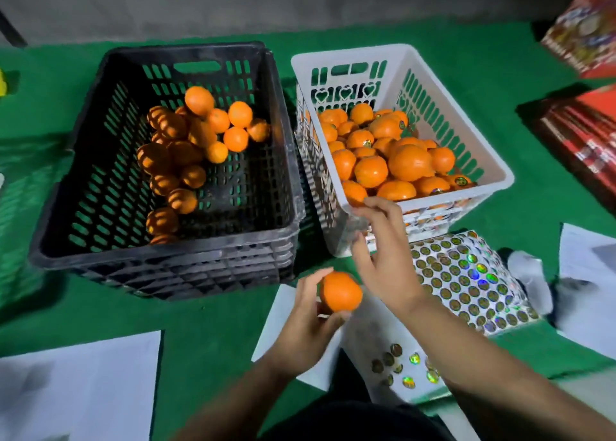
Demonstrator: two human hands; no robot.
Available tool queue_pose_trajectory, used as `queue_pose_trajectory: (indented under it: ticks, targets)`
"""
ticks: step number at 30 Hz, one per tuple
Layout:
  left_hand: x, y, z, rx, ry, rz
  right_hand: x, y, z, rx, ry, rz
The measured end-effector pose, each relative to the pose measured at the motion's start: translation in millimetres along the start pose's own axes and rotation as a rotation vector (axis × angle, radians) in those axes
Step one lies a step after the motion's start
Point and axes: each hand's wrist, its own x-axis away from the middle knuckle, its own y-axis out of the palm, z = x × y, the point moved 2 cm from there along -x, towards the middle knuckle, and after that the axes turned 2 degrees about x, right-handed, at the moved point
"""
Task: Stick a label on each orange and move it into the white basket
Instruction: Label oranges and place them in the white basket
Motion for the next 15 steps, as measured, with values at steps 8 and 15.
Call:
queue_pose_trajectory:
  ticks: [8,15]
  targets:
    - [-9,37,-57,-0.116,-0.240,-0.216,157,-8,59,0.288,0.278,-0.460]
    - [-8,38,-67,-0.163,-0.349,-0.234,191,-26,78,0.312,0.291,-0.612]
